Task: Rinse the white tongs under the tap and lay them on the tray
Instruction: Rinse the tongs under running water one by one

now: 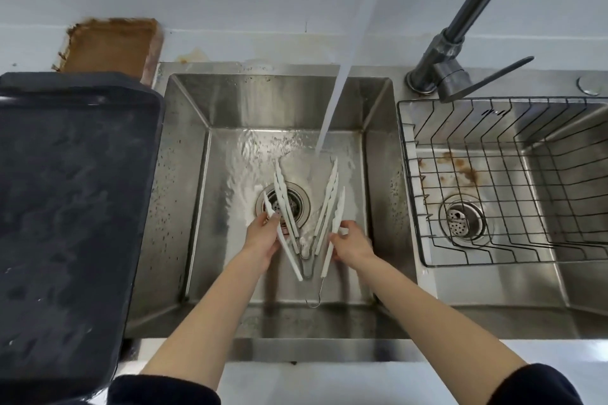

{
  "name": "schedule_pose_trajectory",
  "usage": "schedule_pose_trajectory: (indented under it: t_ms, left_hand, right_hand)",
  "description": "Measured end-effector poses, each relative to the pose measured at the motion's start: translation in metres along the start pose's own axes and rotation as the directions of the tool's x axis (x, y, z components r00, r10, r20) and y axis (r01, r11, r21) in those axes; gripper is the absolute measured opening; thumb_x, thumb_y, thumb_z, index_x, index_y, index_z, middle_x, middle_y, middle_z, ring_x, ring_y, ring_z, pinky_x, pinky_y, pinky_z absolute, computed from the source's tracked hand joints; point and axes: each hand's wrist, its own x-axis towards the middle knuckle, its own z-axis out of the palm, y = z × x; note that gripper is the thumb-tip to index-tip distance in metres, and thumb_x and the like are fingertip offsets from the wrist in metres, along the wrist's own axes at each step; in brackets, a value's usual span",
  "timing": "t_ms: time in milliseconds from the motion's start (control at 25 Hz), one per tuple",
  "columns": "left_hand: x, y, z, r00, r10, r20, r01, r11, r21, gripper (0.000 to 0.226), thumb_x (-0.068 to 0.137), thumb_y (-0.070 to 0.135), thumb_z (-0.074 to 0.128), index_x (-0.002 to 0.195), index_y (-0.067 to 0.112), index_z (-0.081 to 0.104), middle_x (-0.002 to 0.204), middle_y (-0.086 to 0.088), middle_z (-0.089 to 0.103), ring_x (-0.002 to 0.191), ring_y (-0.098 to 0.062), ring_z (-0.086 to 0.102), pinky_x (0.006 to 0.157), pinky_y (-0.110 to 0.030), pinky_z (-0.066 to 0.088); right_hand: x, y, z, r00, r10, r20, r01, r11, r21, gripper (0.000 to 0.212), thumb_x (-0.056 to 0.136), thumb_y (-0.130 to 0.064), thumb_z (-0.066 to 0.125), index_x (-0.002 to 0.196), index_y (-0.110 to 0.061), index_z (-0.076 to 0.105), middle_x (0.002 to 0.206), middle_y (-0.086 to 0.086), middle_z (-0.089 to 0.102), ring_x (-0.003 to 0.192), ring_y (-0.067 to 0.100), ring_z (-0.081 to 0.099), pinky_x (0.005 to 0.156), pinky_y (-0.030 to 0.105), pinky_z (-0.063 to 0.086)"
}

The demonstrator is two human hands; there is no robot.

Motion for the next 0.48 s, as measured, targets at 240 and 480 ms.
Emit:
schedule_pose_trajectory:
  t_ms: [240,480]
  left_hand:
    - [0.027,-0.023,-0.004,0.999,0.046,-0.026,-0.043,0.992,0.117,0.039,0.097,0.016,0.042,0.135,0.012,0.045,0.137,-0.015,0.053,0.122,-0.03,0.053,0.108,-0.042,0.04]
    - [0.032,-0.012,0.009,0.971,0.22,-0.095,-0.197,0.958,0.207,0.043,0.095,0.021,0.047,0.138,0.013,0.043,0.13,-0.003,0.054,0.116,-0.018,0.052,0.095,-0.024,0.038]
  right_hand:
    - [0.019,0.014,0.022,0.998,0.019,-0.055,-0.022,0.999,-0.044,0.037,0.095,-0.016,0.044,0.13,-0.008,0.041,0.128,0.013,0.056,0.114,0.031,0.056,0.096,0.037,0.045]
    - [0.032,0.009,0.028,0.971,-0.096,-0.219,0.076,0.992,-0.096,0.032,0.095,-0.015,0.044,0.126,-0.007,0.044,0.119,0.016,0.055,0.105,0.032,0.057,0.091,0.039,0.045]
